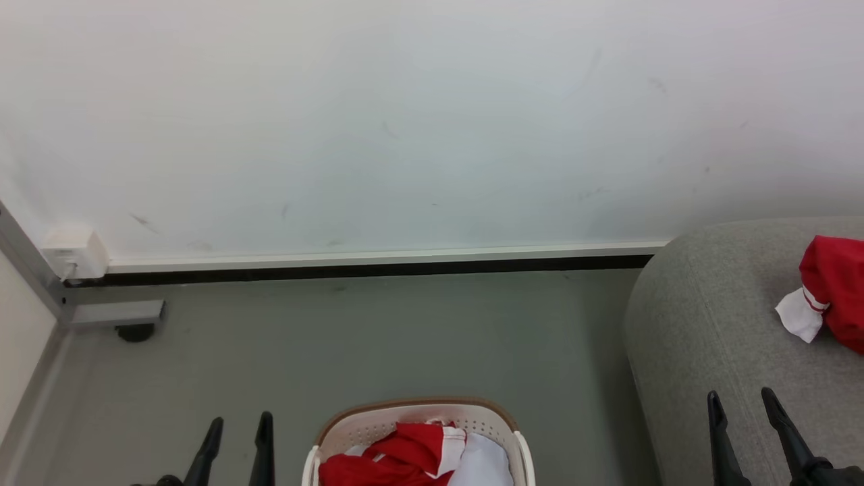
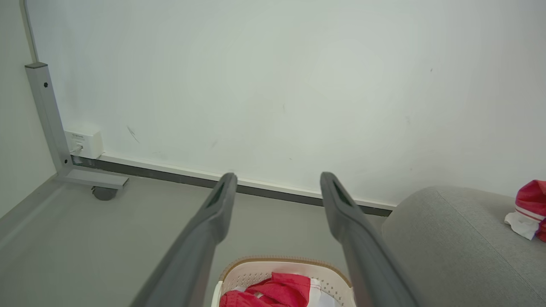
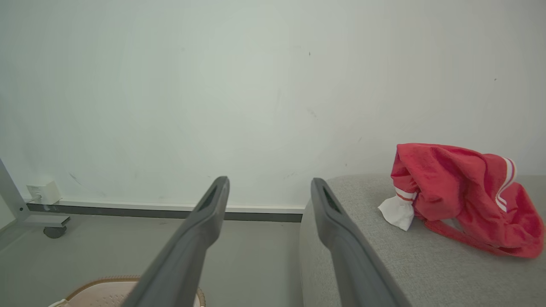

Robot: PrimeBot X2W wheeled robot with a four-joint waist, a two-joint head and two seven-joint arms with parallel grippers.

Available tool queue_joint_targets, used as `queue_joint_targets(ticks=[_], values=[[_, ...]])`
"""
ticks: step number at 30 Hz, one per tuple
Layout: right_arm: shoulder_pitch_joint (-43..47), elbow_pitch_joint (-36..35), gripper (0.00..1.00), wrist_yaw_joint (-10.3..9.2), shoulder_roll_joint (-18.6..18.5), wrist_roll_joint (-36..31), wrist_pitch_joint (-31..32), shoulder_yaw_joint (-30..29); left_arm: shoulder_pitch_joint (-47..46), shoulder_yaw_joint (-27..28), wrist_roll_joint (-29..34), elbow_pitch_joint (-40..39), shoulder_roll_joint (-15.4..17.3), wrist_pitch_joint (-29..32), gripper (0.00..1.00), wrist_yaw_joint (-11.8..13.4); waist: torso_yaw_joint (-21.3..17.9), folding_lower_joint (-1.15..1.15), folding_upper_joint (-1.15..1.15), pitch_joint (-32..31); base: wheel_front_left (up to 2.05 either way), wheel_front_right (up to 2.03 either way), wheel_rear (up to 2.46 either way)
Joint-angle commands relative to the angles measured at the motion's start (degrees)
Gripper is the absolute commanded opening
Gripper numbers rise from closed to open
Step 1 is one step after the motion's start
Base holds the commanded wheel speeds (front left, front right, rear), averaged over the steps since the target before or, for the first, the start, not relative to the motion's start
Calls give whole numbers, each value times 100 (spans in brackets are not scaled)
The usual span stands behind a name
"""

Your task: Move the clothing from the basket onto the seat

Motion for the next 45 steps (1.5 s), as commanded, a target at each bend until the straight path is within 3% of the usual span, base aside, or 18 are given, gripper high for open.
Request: queue_joint_targets(ticks=[1, 10, 19, 28, 34, 45], values=[[-65, -37, 100, -13, -3, 9, 1, 26, -64, 36, 15, 3, 6, -4, 100, -13, -89, 0, 0, 44, 0, 0, 0], [-293, -304, 100, -12, -2, 34, 1, 116, -489, -164, 145, 62, -2, -4, 100, -44, -515, 0, 0, 433, 0, 0, 0], [-1009, -842, 100, -13, -2, 117, 1, 439, -2082, -1129, -27, 774, 404, -3, 100, -38, -1025, 0, 0, 1760, 0, 0, 0], [-1639, -1353, 100, -12, 0, 353, 2, 695, -3524, -2087, -138, 2174, 717, 251, 100, -39, -1413, 0, 0, 3085, 0, 0, 0], [-1870, -1524, 100, -12, 0, 407, 2, 756, -4024, -2483, -129, 3037, 847, 643, 100, -40, -1542, 0, 0, 3609, 0, 0, 0], [-2113, -1762, 100, -12, -1, 474, 1, 814, -5003, -2772, -109, 4358, 1040, 694, 100, -40, -1603, 0, 0, 4419, 0, 0, 0]])
